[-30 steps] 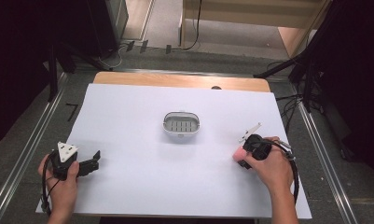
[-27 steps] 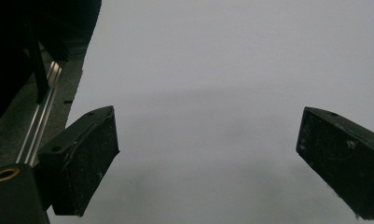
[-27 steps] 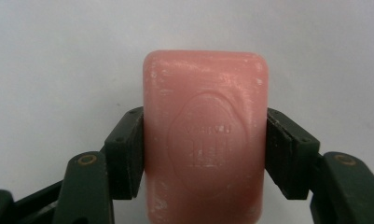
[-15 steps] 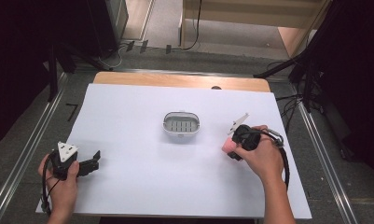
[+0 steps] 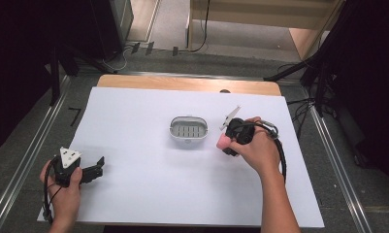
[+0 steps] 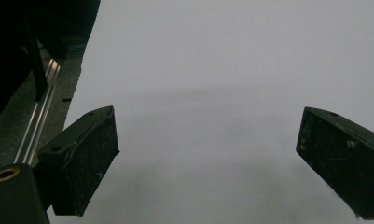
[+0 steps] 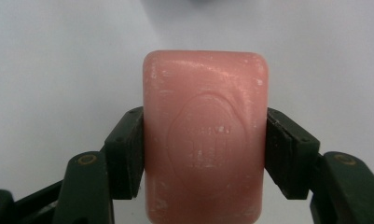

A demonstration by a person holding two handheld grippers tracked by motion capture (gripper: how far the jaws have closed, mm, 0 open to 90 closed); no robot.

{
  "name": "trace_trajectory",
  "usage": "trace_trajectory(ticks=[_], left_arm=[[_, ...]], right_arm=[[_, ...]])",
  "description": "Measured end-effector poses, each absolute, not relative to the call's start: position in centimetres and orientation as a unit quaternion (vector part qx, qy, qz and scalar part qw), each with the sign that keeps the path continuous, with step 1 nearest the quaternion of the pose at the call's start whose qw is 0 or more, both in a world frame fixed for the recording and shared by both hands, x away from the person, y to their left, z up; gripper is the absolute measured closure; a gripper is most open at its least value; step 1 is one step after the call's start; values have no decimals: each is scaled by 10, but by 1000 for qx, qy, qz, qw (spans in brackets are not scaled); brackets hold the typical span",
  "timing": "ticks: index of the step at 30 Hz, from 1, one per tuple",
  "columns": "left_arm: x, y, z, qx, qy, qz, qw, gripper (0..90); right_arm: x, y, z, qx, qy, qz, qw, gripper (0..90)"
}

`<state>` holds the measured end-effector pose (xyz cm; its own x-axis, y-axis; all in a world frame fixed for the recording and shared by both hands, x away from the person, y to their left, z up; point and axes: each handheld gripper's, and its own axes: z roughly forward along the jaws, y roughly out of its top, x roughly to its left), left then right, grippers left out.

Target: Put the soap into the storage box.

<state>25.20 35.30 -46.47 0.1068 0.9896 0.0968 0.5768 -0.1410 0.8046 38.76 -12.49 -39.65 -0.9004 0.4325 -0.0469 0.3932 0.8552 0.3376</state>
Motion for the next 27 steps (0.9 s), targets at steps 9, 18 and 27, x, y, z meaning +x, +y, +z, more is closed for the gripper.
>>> trace_trajectory(ticks=[9,18,27], left_arm=[[252,353,-465,677,579,333,309,60],[252,353,-465,678,578,332,310,60],[252,354,-465,677,579,330,312,61]], right_arm=[[397,-105,-383,184,966,172,62,387],[406,-90,-375,166,967,182,70,388],[416,-75,-376,153,967,188,75,388]])
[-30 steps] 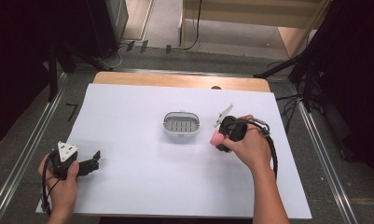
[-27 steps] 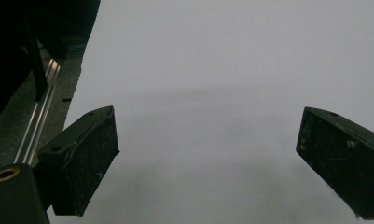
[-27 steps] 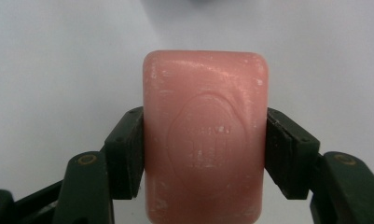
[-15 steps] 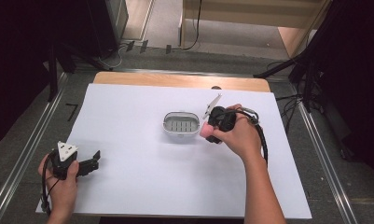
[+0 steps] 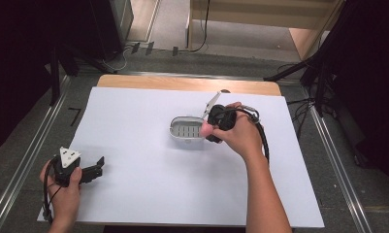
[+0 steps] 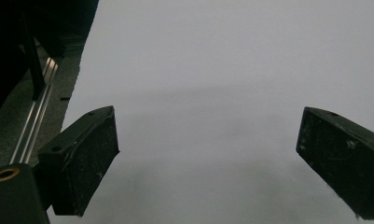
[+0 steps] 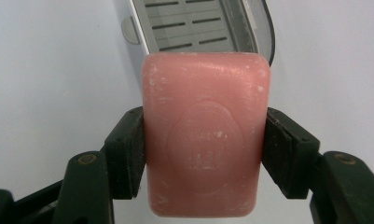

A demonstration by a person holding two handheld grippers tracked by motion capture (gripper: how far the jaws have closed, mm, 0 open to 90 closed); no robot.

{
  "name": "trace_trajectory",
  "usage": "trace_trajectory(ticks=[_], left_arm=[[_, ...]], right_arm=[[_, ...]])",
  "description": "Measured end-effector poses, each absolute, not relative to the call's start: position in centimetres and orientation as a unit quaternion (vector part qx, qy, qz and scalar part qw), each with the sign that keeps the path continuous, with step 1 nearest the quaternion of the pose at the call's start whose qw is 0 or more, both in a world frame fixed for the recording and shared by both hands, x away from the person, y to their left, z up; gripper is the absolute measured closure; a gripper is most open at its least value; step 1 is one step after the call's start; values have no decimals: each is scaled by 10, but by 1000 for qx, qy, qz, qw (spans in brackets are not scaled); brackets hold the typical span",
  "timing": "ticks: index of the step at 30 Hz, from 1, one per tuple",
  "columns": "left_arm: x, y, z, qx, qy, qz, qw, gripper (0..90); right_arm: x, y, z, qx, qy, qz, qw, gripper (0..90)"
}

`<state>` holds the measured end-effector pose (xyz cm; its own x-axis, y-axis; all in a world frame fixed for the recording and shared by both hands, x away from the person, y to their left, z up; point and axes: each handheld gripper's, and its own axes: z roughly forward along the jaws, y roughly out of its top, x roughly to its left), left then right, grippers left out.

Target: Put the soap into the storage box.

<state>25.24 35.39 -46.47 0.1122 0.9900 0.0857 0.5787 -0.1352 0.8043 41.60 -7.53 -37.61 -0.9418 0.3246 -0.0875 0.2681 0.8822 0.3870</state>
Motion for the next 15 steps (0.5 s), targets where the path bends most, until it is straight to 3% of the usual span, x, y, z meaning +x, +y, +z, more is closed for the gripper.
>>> trace_trajectory(ticks=[15], left_arm=[[253,355,-465,676,580,327,315,61]], right_arm=[[431,-50,-366,118,974,183,68,388]])
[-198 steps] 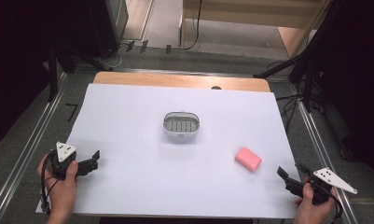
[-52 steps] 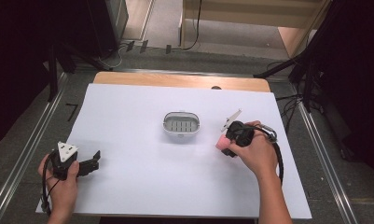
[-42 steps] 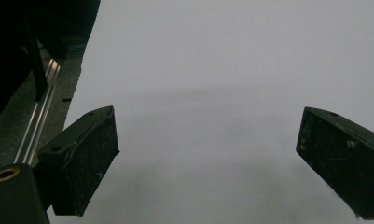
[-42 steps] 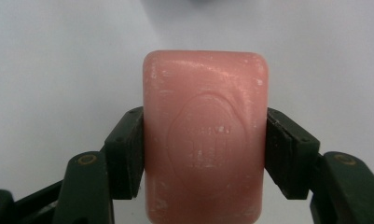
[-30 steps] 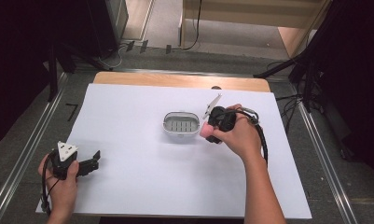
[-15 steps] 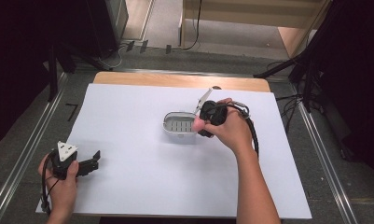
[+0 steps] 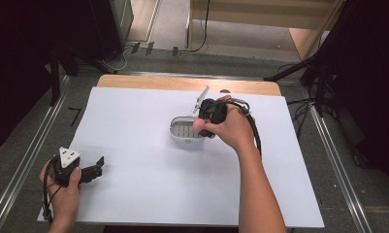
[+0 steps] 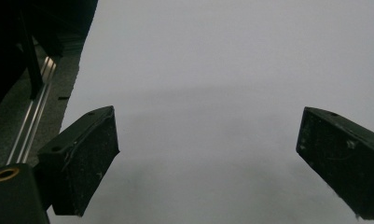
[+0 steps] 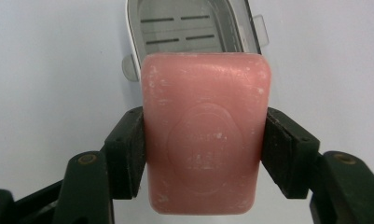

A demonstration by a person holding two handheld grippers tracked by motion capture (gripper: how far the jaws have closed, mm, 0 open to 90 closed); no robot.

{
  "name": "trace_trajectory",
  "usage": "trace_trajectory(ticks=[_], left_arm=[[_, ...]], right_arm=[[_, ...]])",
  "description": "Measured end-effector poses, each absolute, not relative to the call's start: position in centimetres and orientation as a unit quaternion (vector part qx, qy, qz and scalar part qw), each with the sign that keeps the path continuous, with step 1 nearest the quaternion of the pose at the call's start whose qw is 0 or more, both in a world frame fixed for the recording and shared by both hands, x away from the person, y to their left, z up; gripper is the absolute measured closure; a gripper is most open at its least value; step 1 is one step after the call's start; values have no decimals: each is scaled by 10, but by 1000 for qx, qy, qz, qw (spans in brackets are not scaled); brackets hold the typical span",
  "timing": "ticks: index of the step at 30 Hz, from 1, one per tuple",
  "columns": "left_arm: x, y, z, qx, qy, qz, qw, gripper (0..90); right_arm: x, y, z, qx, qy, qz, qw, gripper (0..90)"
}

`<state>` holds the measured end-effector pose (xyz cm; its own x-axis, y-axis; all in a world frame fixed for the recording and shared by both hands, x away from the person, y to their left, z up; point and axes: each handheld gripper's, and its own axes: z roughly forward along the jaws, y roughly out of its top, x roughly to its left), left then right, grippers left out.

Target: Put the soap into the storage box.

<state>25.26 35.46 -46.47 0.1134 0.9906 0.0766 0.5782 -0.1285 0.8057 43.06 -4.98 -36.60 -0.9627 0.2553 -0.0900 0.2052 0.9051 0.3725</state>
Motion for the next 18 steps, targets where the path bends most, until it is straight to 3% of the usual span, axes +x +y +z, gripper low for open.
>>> trace_trajectory(ticks=[18], left_arm=[[253,355,-465,675,582,325,317,61]], right_arm=[[443,-16,-370,78,980,168,72,388]])
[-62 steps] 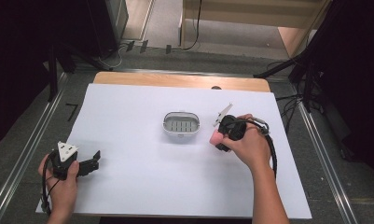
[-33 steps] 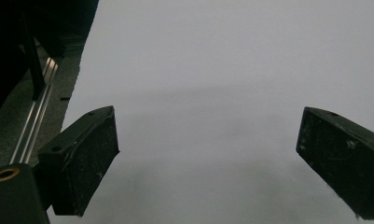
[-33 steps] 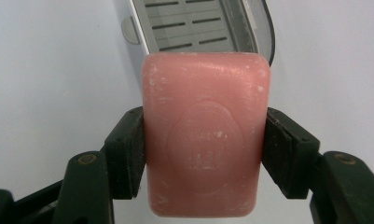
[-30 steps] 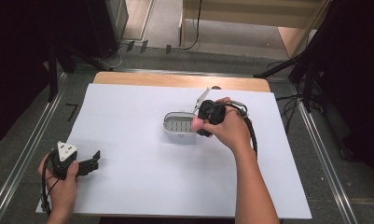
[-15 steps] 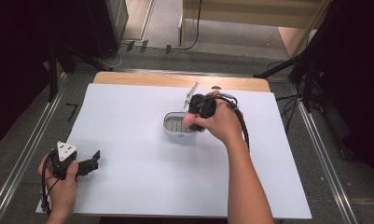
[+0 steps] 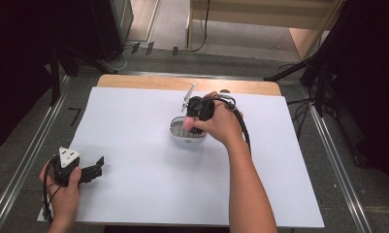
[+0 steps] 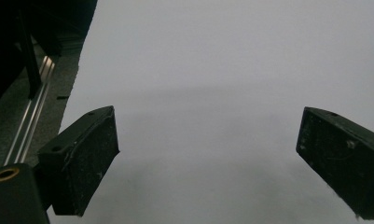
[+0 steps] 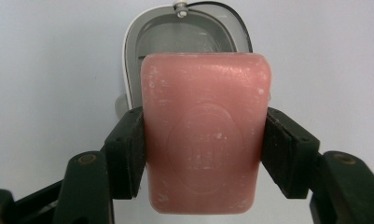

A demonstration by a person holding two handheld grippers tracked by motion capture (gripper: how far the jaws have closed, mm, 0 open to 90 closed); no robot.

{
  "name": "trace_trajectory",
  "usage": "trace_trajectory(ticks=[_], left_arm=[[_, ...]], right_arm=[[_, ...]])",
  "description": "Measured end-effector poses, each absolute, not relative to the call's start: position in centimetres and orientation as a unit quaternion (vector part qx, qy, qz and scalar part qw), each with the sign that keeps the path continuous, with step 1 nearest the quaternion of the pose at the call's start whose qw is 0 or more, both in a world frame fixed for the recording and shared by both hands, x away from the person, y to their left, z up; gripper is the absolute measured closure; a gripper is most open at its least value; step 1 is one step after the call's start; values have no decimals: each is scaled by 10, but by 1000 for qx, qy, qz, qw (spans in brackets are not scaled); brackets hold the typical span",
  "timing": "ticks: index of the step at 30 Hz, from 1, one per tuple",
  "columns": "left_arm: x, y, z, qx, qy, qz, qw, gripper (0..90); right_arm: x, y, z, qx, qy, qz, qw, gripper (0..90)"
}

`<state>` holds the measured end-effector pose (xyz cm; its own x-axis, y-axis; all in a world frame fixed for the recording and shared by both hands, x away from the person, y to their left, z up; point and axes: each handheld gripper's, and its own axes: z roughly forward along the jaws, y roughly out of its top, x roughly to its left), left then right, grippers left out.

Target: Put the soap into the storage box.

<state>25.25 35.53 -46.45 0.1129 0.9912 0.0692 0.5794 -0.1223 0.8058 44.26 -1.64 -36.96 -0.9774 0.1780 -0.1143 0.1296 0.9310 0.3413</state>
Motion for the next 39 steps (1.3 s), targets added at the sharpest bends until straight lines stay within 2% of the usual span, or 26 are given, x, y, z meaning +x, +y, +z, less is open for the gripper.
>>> trace_trajectory(ticks=[20,31,36,39], left_arm=[[253,357,-464,674,584,321,319,60],[253,356,-464,674,584,321,318,61],[253,356,-465,675,583,322,318,60],[253,356,-464,674,584,322,318,61]], right_arm=[[452,4,-389,54,985,154,53,387],[449,-3,-382,72,978,185,68,389],[444,-16,-378,115,963,234,70,351],[442,-26,-380,134,956,251,75,286]])
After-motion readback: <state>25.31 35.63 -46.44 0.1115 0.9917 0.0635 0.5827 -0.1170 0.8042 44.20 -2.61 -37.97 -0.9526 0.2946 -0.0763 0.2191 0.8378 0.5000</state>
